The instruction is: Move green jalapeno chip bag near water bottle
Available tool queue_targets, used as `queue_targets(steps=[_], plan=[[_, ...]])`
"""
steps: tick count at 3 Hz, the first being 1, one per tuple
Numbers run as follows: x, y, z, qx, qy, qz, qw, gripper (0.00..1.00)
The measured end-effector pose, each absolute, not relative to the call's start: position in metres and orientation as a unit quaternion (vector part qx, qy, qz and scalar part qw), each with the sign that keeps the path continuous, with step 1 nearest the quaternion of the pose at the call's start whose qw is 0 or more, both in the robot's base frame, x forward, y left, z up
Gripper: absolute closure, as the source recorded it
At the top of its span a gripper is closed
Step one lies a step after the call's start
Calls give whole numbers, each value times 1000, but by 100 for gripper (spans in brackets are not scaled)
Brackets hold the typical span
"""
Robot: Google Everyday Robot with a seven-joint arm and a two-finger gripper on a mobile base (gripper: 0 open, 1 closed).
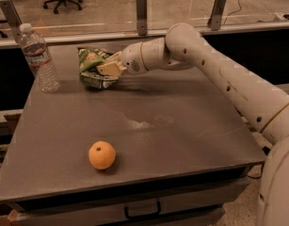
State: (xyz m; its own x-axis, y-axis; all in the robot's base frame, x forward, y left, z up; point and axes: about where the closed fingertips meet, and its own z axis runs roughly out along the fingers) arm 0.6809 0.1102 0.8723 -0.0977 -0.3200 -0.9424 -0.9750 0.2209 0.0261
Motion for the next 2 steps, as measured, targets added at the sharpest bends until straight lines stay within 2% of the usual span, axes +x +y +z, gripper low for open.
queue_targets(steps=[2], plan=[[650, 143, 864, -500, 638, 414, 414, 59]])
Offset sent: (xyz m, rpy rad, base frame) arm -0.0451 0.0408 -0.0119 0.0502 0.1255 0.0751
